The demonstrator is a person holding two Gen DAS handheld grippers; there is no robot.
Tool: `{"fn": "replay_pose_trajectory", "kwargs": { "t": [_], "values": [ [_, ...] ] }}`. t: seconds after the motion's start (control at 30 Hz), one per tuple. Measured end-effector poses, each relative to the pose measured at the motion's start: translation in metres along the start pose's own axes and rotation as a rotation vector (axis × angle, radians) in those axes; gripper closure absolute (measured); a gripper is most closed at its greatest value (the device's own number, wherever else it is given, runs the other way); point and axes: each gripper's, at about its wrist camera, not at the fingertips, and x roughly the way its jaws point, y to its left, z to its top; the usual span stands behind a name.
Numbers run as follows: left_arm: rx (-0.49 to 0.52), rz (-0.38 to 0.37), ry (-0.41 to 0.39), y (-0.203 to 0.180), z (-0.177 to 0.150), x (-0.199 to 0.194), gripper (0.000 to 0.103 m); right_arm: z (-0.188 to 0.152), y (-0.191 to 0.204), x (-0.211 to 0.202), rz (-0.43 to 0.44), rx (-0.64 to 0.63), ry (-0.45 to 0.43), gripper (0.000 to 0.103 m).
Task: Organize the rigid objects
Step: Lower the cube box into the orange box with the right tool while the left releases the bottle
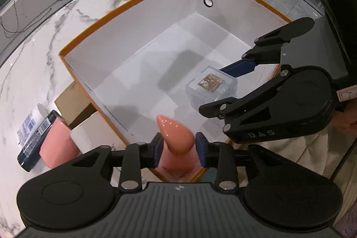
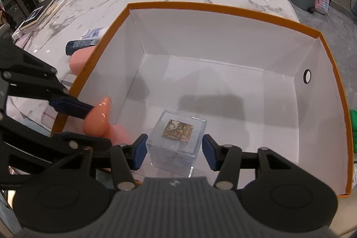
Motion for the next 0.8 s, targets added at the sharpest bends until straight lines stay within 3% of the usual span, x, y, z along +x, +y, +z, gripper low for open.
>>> {"fn": "replay_pose_trajectory", "kwargs": {
  "t": [0.1, 0.17, 0.33, 0.53, 0.8],
  "values": [
    [-0.027, -0.041, -0.027, 0.006, -0.003, -0.007, 0.056, 0.0, 0.0, 0.001, -0.002, 0.004, 0.002, 0.05],
    [-0.034, -0.04, -0.06, 0.008, -0.005, -0.016, 0.044, 0.0, 0.0, 0.002, -0.006, 0.006, 0.003, 0.05],
    [-0.095, -0.039, -0.154, 0.019, -0.012, -0.043, 0.035, 0.002, 0.0, 0.003, -0.018, 0.007, 0.0, 0.05],
    [-0.249, -0.008, -0.275, 0.042, -0.026, -0.071, 0.035, 0.004, 0.001, 0.007, -0.043, -0.006, 0.005, 0.05],
    [-0.348, -0.008, -0.254, 0.055, -0.034, -0.064, 0.038, 0.009, 0.011, 0.011, -0.013, -0.045, 0.016, 0.05]
  ]
}}
